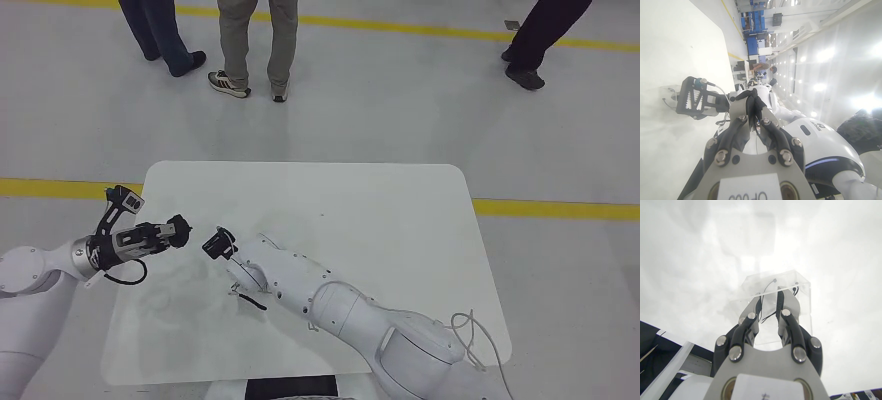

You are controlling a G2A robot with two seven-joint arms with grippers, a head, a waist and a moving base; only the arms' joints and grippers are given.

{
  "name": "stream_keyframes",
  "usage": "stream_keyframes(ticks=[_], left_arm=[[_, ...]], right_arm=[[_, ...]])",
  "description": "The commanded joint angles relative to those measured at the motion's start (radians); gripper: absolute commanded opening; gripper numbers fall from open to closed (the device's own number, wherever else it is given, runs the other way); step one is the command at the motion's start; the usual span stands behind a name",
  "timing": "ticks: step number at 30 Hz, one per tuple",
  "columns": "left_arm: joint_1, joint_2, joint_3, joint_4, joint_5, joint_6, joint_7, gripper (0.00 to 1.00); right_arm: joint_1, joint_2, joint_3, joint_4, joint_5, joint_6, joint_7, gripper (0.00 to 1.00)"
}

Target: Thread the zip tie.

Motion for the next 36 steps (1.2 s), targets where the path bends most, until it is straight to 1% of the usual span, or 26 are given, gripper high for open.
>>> stream_keyframes(ticks=[1, 3, 14, 17, 20, 21, 22, 28, 32, 36], left_arm=[[0.000, 0.000, 0.000, 0.000, 0.000, 0.000, 0.000, 0.00], [0.000, 0.000, 0.000, 0.000, 0.000, 0.000, 0.000, 0.00], [0.000, 0.000, 0.000, 0.000, 0.000, 0.000, 0.000, 0.00], [0.000, 0.000, 0.000, 0.000, 0.000, 0.000, 0.000, 0.00], [0.000, 0.000, 0.000, 0.000, 0.000, 0.000, 0.000, 0.00], [0.000, 0.000, 0.000, 0.000, 0.000, 0.000, 0.000, 0.00], [0.000, 0.000, 0.000, 0.000, 0.000, 0.000, 0.000, 0.00], [0.000, 0.000, 0.000, 0.000, 0.000, 0.000, 0.000, 0.00], [0.000, 0.000, 0.000, 0.000, 0.000, 0.000, 0.000, 0.00], [0.000, 0.000, 0.000, 0.000, 0.000, 0.000, 0.000, 0.00]], right_arm=[[0.000, -0.003, 0.002, 0.002, -0.004, -0.002, 0.001, 0.18], [-0.001, -0.006, 0.003, 0.004, -0.008, -0.006, 0.003, 0.19], [-0.005, -0.027, 0.008, 0.038, -0.026, -0.022, 0.013, 0.15], [-0.005, -0.034, 0.008, 0.048, -0.034, -0.022, 0.017, 0.12], [-0.005, -0.040, 0.009, 0.057, -0.041, -0.020, 0.019, 0.07], [-0.005, -0.042, 0.009, 0.060, -0.044, -0.019, 0.020, 0.05], [-0.005, -0.044, 0.010, 0.062, -0.046, -0.019, 0.020, 0.00], [-0.006, -0.052, 0.022, 0.072, -0.053, -0.019, 0.017, 0.00], [-0.008, -0.050, 0.044, 0.055, -0.053, -0.014, 0.014, 0.00], [-0.020, -0.033, 0.087, 0.003, -0.051, -0.019, 0.010, 0.00]])
